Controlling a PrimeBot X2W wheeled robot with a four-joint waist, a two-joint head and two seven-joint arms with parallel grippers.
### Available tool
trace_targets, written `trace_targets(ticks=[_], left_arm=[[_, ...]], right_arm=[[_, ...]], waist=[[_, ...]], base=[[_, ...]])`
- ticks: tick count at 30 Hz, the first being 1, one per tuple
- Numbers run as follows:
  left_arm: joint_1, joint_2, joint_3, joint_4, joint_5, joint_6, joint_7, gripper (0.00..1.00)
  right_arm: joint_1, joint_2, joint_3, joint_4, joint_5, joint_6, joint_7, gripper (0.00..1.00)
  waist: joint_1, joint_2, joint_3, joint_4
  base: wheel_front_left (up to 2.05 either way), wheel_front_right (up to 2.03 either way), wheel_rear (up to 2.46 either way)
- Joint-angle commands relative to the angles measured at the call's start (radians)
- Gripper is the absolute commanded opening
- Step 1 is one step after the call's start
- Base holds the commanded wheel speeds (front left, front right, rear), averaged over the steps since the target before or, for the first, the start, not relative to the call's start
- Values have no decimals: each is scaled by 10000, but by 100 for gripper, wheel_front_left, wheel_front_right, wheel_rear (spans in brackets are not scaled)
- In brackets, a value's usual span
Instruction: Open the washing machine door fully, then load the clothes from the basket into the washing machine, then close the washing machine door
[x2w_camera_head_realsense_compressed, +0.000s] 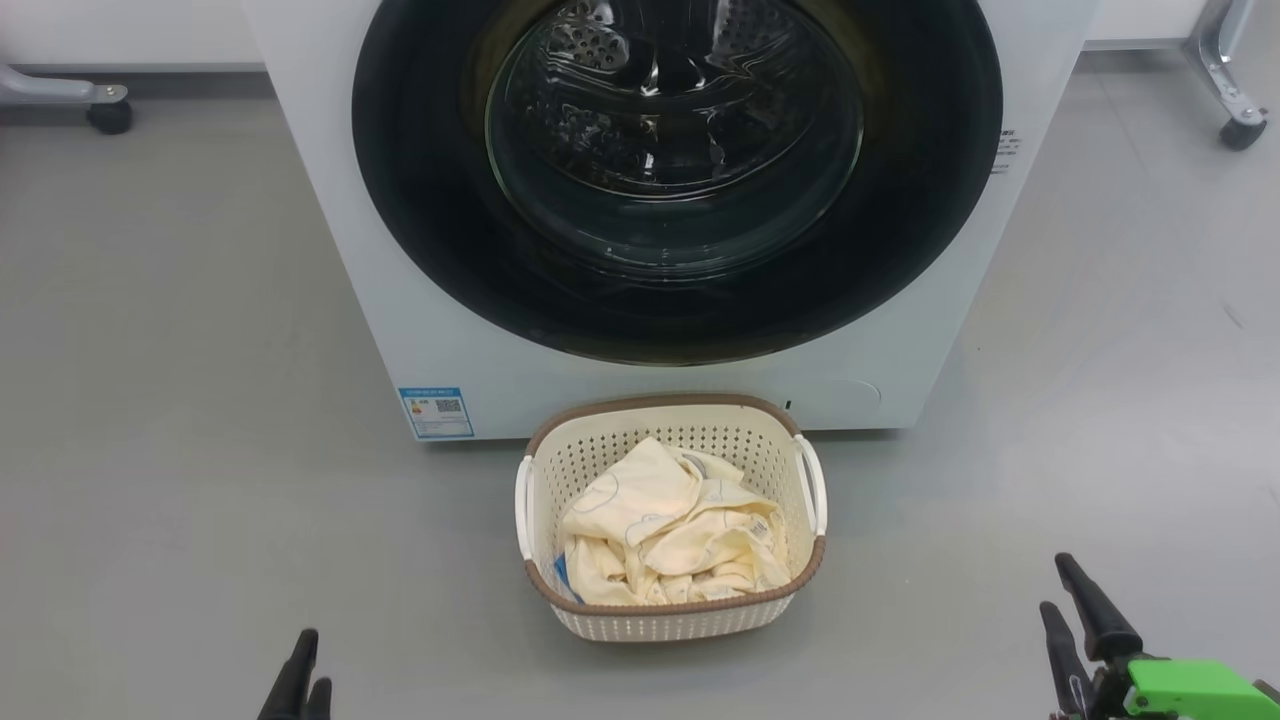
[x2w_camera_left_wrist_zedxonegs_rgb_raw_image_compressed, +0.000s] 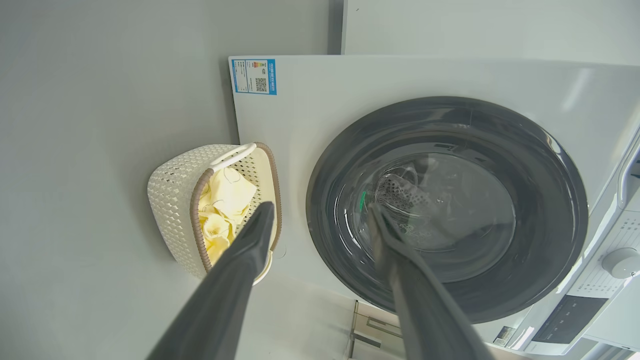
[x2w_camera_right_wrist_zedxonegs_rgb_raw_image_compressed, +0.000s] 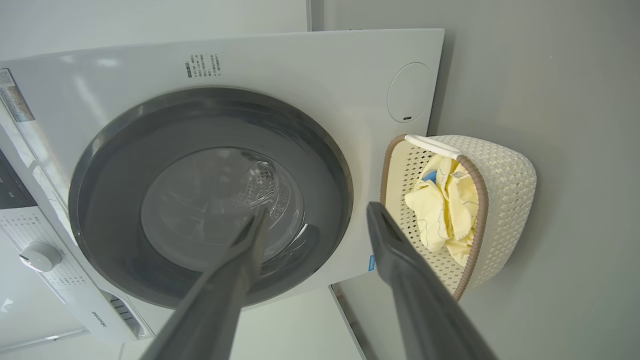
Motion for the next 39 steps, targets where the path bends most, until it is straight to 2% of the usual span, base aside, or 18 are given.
trace_targets(ticks=[1, 15, 30, 39], left_arm=[[-427, 101, 14, -381, 162, -23, -94, 100], [-513, 147, -73, -746, 1162, -32, -506, 100], [-576, 193, -213, -1233, 3402, -42, -920, 100], [-627, 222, -310, -1694, 4888, -48, -1185, 100]], right_arm=[[-445, -135, 34, -419, -123, -5, -84, 100], [-545, -458, 405, -963, -946, -9, -591, 100], [-672, -754, 824, -1639, -3060, -12, -1006, 100], [-792, -1079, 1179, -2165, -4850, -15, -1271, 100]], waist=[[0, -1, 2, 2], [0, -1, 17, 16], [0, -1, 40, 25], [0, -1, 53, 53]], base=[[0, 0, 0], [0, 0, 0], [0, 0, 0], [0, 0, 0]])
